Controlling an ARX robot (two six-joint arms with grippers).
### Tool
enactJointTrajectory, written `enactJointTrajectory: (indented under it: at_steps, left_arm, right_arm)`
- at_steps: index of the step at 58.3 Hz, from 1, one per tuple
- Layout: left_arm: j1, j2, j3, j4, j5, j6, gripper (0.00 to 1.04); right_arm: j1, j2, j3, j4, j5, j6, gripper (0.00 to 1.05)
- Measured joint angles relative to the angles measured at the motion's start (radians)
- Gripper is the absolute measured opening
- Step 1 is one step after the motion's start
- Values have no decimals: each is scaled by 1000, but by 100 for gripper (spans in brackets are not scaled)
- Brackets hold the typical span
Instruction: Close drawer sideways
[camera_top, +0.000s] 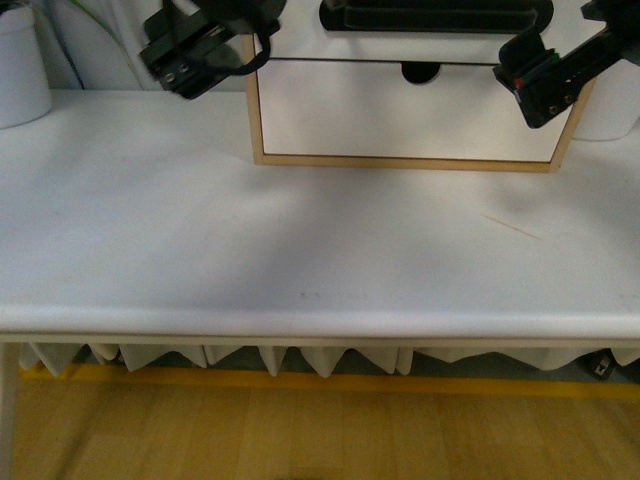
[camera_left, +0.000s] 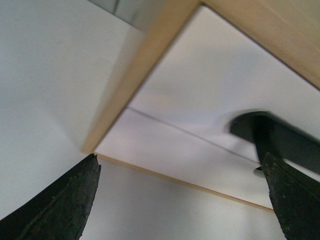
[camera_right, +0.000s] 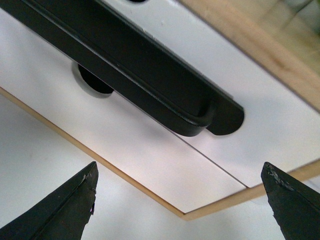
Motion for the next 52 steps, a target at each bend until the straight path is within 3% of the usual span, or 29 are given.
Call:
enactJointTrajectory:
  at_steps: [18,28,39,52]
  left_arm:
    - [2,-263,-310,47,-51,11,99]
    - [-10,-469,-507,65,-194,85,99]
    - [-45,-755,-735,0,-298,132,99]
    - [-161,-1090,-940,-251,-497,109,99]
  right_arm:
    - [-10,-337,-282,8,-5,20,96]
    - [-31,-576,-457,-13,24,23,96]
    - [-68,-941,-651,-176,37,56,96]
    - [-158,-1378,-792,-439,34,127,96]
